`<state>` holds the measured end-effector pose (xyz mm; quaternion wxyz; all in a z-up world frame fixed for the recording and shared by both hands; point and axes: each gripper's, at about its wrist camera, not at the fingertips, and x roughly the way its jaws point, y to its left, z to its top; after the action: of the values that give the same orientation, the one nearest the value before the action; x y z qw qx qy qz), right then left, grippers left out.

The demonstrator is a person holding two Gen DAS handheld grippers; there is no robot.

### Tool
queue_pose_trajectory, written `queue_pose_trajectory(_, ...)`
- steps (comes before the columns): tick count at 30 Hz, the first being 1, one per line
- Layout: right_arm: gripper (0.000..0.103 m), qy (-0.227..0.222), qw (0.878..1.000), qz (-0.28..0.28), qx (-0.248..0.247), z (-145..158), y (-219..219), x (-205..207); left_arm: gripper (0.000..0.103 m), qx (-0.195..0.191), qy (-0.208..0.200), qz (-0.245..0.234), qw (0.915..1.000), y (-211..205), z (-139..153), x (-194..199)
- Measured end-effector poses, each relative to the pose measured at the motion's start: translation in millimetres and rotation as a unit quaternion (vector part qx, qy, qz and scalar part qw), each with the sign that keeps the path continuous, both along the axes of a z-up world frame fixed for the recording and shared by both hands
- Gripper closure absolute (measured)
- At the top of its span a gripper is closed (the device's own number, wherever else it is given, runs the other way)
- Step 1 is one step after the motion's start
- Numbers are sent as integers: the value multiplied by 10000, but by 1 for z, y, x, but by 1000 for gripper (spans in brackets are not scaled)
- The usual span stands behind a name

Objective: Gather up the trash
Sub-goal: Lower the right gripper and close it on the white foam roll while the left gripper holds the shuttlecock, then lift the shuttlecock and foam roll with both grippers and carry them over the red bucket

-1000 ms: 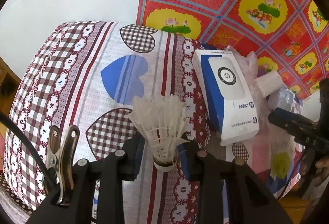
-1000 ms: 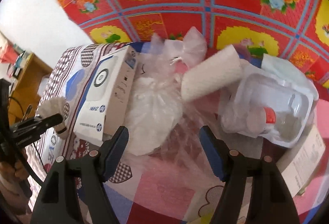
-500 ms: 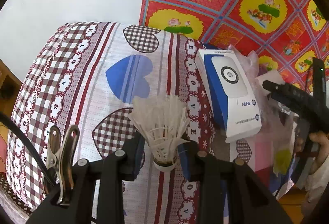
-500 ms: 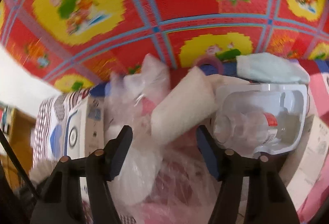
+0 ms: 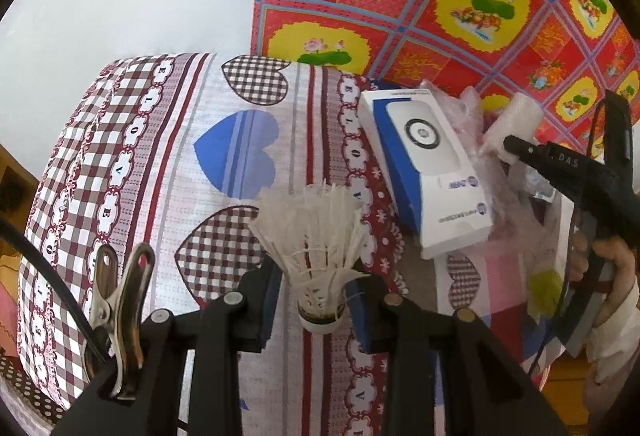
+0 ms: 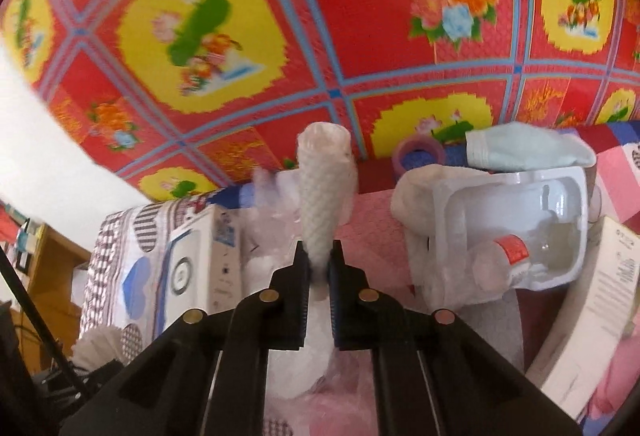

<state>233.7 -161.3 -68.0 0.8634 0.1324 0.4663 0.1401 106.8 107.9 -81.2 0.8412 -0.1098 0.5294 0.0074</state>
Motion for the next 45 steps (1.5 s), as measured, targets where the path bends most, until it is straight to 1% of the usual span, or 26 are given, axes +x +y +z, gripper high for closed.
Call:
queue_pose_trajectory(4, 93, -153, 9998, 153, 37, 17, -2, -20, 71, -138, -88, -98, 9998, -6, 8, -2)
queue_pose_trajectory(7, 93, -163, 9996, 211, 100, 27, -4, -34, 71, -203, -148, -213, 9995, -13, 16, -6)
queue_pose_trajectory(12, 93, -181, 9989, 365, 233, 33, -3, -60, 71, -153, -242, -298, 9991, -27, 27, -11)
queue_pose_trajectory(19, 93, -170, 9978, 609, 180, 36, -6, -93, 71, -21, -402, -315, 9987, -49, 42, -23)
queue_pose_trajectory(23, 93, -177, 9973, 706, 134, 36, -19, -115, 71, -9, -478, -351, 9982, -65, 49, -33)
queue_pose_trajectory(27, 93, -169, 9974, 687, 133, 37, -38, -134, 71, -19, -573, -383, 9976, -81, 57, -43)
queue_pose_trajectory(32, 93, -179, 9972, 712, 109, 42, -60, -158, 71, 25, -730, -479, 9962, -107, 74, -59)
queue_pose_trajectory(38, 93, -219, 9975, 649, 176, 48, -87, -181, 71, 43, -828, -628, 9946, -139, 92, -72)
queue_pose_trajectory(43, 93, -293, 9981, 513, 197, 52, -114, -199, 71, 73, -895, -814, 9926, -171, 97, -82)
queue_pose_trajectory(45, 93, -340, 9982, 436, 219, 54, -125, -206, 71, 24, -903, -877, 9921, -182, 98, -85)
